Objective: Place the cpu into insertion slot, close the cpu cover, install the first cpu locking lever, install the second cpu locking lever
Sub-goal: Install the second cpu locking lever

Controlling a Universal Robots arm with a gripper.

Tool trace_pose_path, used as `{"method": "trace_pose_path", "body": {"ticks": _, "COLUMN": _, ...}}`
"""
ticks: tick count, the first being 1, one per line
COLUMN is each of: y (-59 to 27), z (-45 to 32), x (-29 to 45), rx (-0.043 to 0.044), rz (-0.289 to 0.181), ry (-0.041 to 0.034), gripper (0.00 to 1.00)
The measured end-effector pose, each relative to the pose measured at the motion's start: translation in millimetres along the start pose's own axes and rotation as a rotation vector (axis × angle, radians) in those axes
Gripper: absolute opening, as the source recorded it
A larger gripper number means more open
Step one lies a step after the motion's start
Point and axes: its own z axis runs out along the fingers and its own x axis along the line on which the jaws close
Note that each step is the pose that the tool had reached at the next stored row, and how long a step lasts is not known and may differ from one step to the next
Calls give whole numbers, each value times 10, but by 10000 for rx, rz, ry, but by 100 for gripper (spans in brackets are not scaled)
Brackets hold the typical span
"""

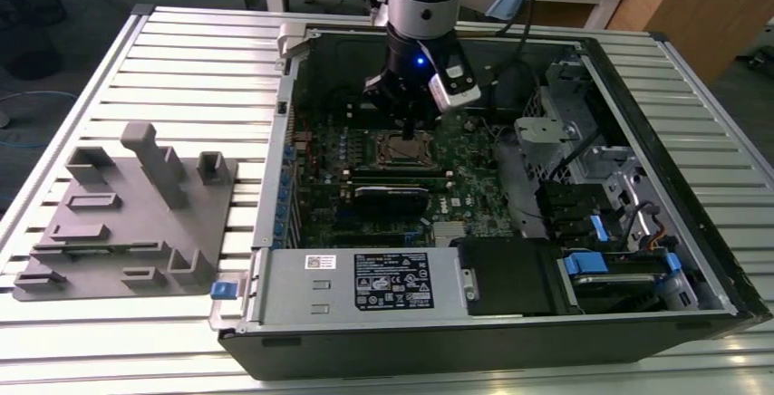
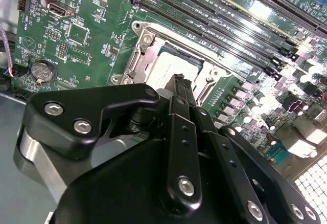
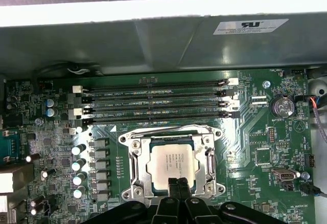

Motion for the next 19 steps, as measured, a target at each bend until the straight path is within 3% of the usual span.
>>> {"method": "trace_pose_path", "body": {"ticks": 19, "y": -19, "z": -58, "x": -4, "rx": -5, "rz": -1, "ry": -2, "gripper": 10}}
